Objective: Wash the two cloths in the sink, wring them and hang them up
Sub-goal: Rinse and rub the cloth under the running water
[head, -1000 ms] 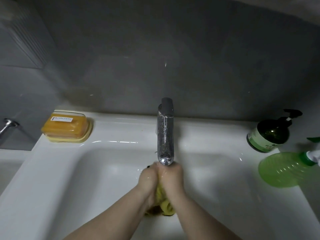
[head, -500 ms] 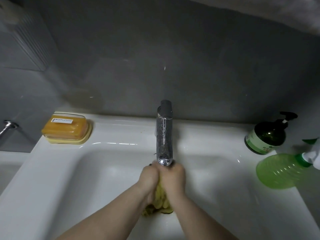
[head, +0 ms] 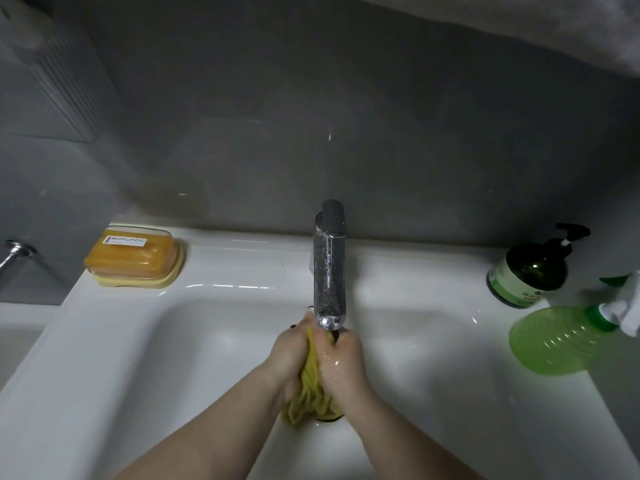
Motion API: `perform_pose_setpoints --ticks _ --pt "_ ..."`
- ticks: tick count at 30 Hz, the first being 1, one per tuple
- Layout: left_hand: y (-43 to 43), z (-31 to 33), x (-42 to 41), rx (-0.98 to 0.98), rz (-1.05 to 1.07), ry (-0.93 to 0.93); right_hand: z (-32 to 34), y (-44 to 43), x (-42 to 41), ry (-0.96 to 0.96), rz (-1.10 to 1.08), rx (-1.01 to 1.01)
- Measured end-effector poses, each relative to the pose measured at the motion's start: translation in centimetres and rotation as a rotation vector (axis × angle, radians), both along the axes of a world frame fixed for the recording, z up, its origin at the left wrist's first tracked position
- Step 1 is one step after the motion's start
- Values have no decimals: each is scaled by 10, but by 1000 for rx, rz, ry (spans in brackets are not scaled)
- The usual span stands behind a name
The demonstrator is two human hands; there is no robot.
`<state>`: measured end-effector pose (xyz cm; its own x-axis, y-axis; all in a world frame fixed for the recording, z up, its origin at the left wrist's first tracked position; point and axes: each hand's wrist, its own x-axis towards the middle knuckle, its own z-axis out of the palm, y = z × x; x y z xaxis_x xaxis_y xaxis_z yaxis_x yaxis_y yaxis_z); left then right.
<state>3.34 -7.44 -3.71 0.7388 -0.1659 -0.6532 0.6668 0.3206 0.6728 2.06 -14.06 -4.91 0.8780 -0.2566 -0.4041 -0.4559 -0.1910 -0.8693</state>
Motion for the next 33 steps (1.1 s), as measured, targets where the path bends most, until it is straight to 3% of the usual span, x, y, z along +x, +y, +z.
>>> perform_pose_setpoints --ticks 3,5,7,10,12,13,15,19,22,25,28,31,33 --pt "15 -5 6 121 -232 -170 4 -38 15 75 -146 4" --pt "34 -4 9 119 -425 -333 3 -59 16 99 -129 14" --pt "53 -4 10 142 -634 -338 3 -69 15 131 -43 53" --pt "61 -7 9 530 -869 -344 5 -75 17 151 30 133" --pt "64 -13 10 719 -848 -372 7 -75 16 158 132 151" --pt "67 -15 11 719 -793 -362 8 -75 15 163 215 150" --pt "76 -15 12 627 -673 -336 9 -82 13 194 440 101" --pt "87 -10 13 508 -498 -375 3 -97 9 257 916 -362" --pt "88 -5 13 310 -486 -304 -1 -100 11 63 944 -517" --pt "94 -6 10 204 -559 -210 -5 -115 12 58 630 -271" --pt "91 -18 8 347 -584 -241 -10 -119 0 124 436 59" --pt "75 -29 7 544 -433 -319 -24 -109 -9 113 266 371" --pt "68 -35 6 563 -274 -390 -29 -103 -12 127 227 472"
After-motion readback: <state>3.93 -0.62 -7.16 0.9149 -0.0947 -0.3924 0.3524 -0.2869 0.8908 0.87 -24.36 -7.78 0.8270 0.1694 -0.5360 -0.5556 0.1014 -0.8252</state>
